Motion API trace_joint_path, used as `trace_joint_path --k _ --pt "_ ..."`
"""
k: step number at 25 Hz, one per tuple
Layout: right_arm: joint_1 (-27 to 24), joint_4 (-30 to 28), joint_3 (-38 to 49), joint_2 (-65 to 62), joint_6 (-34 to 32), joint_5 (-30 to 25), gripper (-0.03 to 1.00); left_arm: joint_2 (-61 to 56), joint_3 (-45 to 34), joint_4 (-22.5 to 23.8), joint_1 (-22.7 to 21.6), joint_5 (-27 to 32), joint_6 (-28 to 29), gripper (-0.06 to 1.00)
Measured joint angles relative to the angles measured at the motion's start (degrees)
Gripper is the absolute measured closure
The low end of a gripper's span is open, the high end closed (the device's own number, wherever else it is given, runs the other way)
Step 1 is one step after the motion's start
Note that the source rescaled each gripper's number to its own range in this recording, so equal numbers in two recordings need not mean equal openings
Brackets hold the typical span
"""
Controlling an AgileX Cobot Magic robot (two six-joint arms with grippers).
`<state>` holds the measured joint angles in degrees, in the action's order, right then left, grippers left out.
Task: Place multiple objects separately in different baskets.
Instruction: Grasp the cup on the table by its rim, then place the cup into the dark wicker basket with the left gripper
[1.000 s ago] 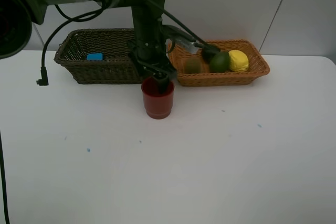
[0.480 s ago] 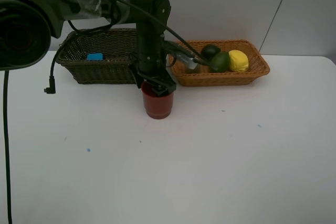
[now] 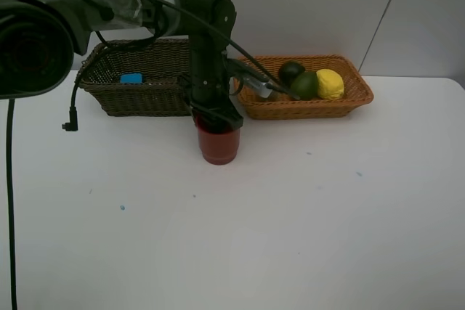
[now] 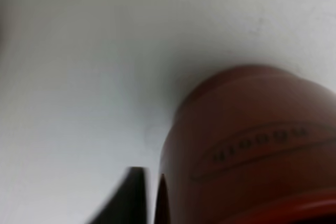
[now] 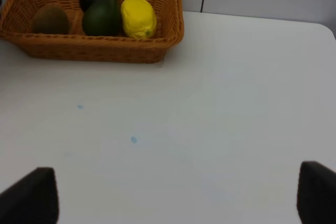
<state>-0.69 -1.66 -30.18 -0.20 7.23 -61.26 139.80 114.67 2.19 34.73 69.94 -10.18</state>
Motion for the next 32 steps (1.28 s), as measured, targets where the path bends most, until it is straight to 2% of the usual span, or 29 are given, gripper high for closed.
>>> trace_joint_path --k 2,19,32 --pt "0.0 0.0 0.0 0.0 0.0 0.0 -0.03 0.0 0.0 0.2 0.0 -0.1 0.0 0.94" --pt "0.0 0.0 0.0 0.0 0.0 0.0 -0.03 -0.7 0.0 1.2 0.0 -0.1 0.3 0.94" --pt "0.0 0.0 0.0 0.0 0.0 0.0 -0.03 -15.0 0.0 1.8 -0.1 -0.1 0.4 0.94"
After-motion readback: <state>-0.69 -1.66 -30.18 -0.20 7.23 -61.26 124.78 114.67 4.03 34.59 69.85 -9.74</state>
